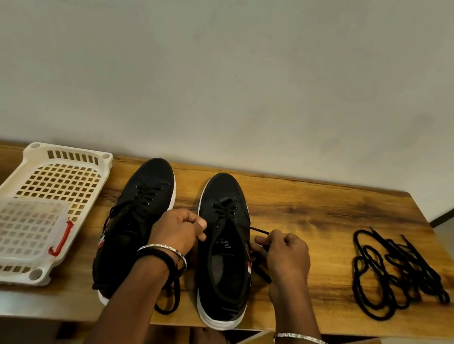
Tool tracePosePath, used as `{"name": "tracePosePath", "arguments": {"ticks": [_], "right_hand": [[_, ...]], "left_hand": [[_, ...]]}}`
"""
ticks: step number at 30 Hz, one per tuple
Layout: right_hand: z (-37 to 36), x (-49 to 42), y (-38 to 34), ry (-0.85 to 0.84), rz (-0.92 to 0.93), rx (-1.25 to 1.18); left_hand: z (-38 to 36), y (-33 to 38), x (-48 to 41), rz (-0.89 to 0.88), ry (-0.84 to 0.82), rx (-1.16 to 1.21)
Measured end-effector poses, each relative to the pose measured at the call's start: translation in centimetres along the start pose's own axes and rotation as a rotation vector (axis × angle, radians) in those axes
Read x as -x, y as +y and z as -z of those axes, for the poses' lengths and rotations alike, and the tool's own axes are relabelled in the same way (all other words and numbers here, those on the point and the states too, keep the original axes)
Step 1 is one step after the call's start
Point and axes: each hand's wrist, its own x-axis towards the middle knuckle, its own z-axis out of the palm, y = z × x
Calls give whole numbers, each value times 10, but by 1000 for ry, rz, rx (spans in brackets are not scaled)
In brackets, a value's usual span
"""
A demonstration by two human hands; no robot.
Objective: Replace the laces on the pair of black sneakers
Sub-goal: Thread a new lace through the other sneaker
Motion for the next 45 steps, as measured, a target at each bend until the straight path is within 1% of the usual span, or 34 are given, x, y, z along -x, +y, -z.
{"name": "tracePosePath", "arguments": {"ticks": [3, 5, 7, 9, 11, 12, 13, 14, 15, 17, 18, 19, 20, 22, 24, 26, 28, 31, 35, 37, 39, 40, 43, 45], "right_hand": [[-2, -2, 3, 29, 17, 27], [0, -3, 2, 44, 26, 59], [4, -1, -1, 65, 92, 86], [9, 2, -5, 134, 240, 221], [11, 9, -13, 257, 414, 376], [11, 14, -19, 295, 507, 372], [11, 17, -23, 279, 583, 325], [10, 20, -27, 192, 637, 234], [8, 23, -30, 39, 644, 129], [1, 35, -35, -372, 593, -26], [-5, 40, -35, -540, 585, -29], [-11, 44, -35, -652, 595, 2], [-15, 45, -34, -712, 603, 30], [-18, 45, -32, -765, 617, 39], [-15, 45, -33, -809, 561, -57], [-6, 46, -37, -816, 430, -238], [7, 38, -39, -764, 310, -455], [32, 20, -41, -708, 214, -873], [63, 3, -31, -637, 259, -1245], [70, -3, -26, -616, 289, -1382], [70, -7, -24, -603, 277, -1402], [67, -8, -24, -589, 262, -1346], [52, -1, -32, -529, 269, -989], [41, 8, -35, -557, 292, -761]], "left_hand": [[-3, 3, 2, -2, 50, 18], [1, 6, 7, -79, 79, 8], [9, 11, 10, -149, 85, 24], [17, 18, 11, -144, 22, 183], [22, 26, 16, -142, -82, 450], [24, 30, 19, -155, -139, 574], [25, 34, 22, -177, -198, 673], [26, 37, 25, -199, -260, 750], [26, 39, 27, -218, -324, 804], [24, 43, 33, -254, -427, 829], [24, 44, 35, -275, -458, 804], [23, 44, 35, -296, -470, 766], [24, 45, 36, -313, -470, 726], [26, 44, 34, -337, -427, 678], [29, 40, 29, -353, -325, 643], [29, 33, 23, -359, -176, 581], [27, 27, 19, -336, -38, 533], [23, 24, 19, -274, 124, 522], [16, 22, 17, -188, 248, 576], [13, 20, 17, -196, 318, 466], [10, 21, 19, -225, 389, 336], [10, 21, 21, -244, 421, 290], [11, 22, 25, -330, 535, 70], [11, 28, 31, -479, 620, -66]]}}
